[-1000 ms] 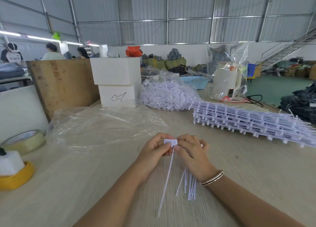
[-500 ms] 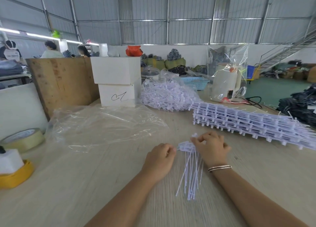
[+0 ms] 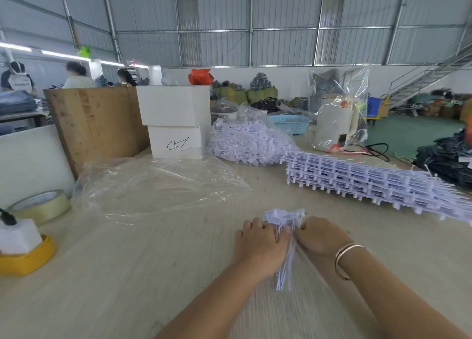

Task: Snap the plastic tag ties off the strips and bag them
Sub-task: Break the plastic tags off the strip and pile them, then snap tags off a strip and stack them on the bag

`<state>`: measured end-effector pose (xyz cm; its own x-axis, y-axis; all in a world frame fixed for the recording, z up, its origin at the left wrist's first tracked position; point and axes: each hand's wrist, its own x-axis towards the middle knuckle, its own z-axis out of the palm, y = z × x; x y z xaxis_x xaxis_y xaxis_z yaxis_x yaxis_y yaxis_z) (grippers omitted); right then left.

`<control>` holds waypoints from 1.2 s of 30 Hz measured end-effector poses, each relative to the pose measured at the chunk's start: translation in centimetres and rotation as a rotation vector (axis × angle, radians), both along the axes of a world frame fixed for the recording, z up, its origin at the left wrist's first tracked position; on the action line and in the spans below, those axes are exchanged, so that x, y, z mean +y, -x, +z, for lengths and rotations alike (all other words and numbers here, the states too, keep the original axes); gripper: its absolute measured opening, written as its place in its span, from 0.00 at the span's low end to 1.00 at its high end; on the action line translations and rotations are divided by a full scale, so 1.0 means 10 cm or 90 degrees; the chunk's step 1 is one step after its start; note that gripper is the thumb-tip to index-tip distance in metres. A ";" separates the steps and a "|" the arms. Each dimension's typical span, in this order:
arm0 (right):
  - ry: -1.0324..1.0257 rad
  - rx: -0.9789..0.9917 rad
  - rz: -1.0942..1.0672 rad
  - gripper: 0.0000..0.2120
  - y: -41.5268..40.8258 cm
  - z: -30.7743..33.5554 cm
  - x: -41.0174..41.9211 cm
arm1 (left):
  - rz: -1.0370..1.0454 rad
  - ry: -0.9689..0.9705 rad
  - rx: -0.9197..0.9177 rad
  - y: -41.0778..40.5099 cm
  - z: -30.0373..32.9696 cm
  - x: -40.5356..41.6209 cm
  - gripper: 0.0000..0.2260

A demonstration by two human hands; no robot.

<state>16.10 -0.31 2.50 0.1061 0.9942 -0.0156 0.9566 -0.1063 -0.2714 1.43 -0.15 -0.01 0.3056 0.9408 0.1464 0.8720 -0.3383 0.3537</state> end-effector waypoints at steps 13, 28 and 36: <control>-0.319 0.226 0.090 0.09 0.06 0.01 0.00 | -0.042 -0.074 0.195 0.26 0.11 0.04 0.18; -0.190 -0.193 0.322 0.22 0.30 -0.21 0.40 | -0.071 -0.171 0.313 0.60 0.15 0.54 0.16; -0.205 0.108 0.271 0.19 0.24 -0.19 0.56 | 0.070 -0.168 0.257 0.45 0.00 0.76 0.18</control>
<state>13.66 5.26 0.56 -0.2830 0.9064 0.3136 0.8371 0.3930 -0.3806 -3.09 7.46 -0.01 0.2886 0.9174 0.2739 0.9572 -0.2697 -0.1053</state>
